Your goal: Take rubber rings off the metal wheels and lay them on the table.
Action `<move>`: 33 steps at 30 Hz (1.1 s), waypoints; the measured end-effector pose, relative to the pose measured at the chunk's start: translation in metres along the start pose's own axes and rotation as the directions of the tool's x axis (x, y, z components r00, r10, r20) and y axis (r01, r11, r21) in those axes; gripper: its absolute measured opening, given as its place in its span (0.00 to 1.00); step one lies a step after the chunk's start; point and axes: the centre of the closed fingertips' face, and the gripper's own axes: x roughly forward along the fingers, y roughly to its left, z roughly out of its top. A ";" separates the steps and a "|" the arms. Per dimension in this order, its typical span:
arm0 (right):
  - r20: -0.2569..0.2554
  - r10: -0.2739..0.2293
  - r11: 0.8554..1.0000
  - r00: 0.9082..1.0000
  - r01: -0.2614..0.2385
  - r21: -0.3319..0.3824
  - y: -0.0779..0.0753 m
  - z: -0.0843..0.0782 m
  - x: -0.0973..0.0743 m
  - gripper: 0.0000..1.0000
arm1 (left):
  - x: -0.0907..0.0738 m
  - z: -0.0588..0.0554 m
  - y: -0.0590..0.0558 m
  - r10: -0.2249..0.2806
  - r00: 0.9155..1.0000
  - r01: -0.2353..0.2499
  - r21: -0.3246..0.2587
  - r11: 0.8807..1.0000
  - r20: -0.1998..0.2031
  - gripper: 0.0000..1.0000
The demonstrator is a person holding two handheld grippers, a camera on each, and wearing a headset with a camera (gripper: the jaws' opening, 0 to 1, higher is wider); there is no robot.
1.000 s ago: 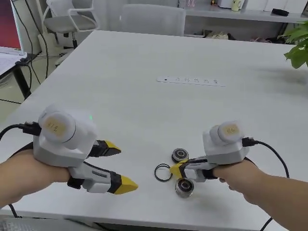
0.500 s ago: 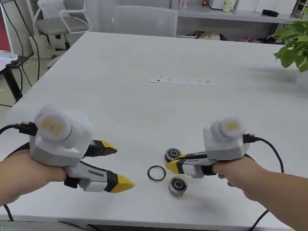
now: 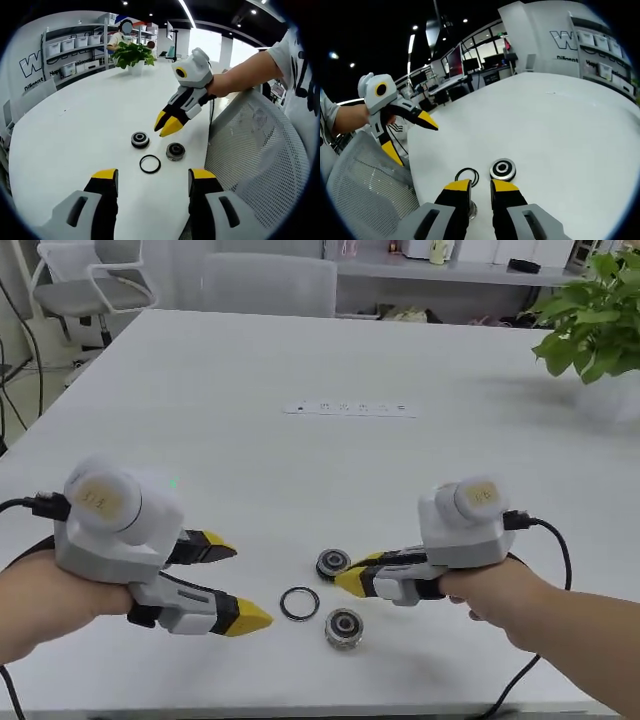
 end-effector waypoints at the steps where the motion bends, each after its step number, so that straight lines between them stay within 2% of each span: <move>1: 0.000 -0.007 1.000 1.000 0.007 -0.002 -0.003 -0.001 -0.002 0.13 | 0.001 0.001 0.001 -0.002 1.000 0.002 0.002 1.000 0.000 0.54; 7: -0.001 -0.022 1.000 1.000 0.022 0.003 -0.012 -0.004 -0.006 0.15 | 0.010 0.006 0.008 -0.004 1.000 0.004 0.002 1.000 -0.002 0.54; 21: -0.017 -0.037 0.999 0.999 0.037 -0.014 -0.029 -0.012 -0.005 0.20 | 0.030 0.006 0.023 -0.018 1.000 0.018 -0.016 1.000 -0.021 0.51; 33: -0.021 -0.028 0.999 0.999 0.027 -0.042 -0.033 -0.016 0.001 0.25 | 0.053 0.012 0.029 -0.035 0.999 0.035 -0.011 0.999 -0.022 0.49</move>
